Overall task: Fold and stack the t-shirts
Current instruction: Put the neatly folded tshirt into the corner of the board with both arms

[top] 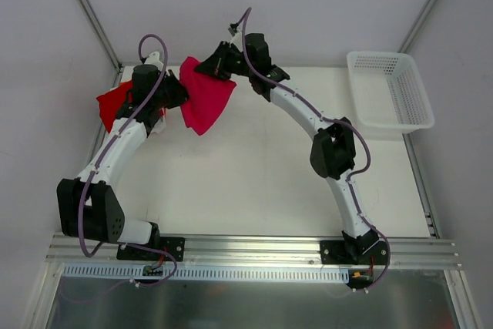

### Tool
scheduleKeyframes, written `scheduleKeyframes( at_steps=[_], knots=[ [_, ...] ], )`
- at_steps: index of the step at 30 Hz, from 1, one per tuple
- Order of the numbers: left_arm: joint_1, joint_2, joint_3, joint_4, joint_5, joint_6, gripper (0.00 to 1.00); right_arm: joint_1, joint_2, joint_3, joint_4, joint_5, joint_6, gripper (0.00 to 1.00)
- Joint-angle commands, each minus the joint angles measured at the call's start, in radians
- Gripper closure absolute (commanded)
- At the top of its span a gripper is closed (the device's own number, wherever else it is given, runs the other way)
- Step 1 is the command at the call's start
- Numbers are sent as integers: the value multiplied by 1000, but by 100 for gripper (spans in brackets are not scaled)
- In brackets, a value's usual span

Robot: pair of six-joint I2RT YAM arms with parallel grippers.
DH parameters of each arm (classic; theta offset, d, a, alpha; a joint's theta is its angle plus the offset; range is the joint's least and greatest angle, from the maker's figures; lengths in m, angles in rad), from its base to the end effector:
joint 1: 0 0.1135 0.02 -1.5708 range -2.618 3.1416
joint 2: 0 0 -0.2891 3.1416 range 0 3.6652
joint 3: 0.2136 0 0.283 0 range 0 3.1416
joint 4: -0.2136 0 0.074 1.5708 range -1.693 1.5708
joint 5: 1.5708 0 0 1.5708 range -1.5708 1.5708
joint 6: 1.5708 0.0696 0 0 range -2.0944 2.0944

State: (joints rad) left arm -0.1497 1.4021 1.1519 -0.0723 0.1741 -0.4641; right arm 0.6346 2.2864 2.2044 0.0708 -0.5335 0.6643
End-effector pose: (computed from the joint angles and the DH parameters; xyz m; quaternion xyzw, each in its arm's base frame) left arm 0.3833 -0.0700 0.3430 -0.0764 0.8064 -0.2431 0.5337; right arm 0.4816 0.3985 0.3673 -0.1751 0.6886 0.5595 0.4268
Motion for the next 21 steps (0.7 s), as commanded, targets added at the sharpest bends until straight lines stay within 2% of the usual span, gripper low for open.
scheduleKeyframes(
  at_steps=[1, 12, 17, 21],
  knots=[
    [15, -78, 25, -72, -85, 87, 100, 36, 90, 122, -28, 27, 50, 100],
    [136, -98, 9, -98, -127, 96, 100, 60, 176, 153, 64, 47, 104, 99],
    [189, -66, 89, -139, -151, 131, 100, 85, 283, 285, 86, 87, 133, 100],
    [222, -43, 129, -173, -168, 154, 100, 120, 312, 295, 155, 136, 118, 99]
  ],
)
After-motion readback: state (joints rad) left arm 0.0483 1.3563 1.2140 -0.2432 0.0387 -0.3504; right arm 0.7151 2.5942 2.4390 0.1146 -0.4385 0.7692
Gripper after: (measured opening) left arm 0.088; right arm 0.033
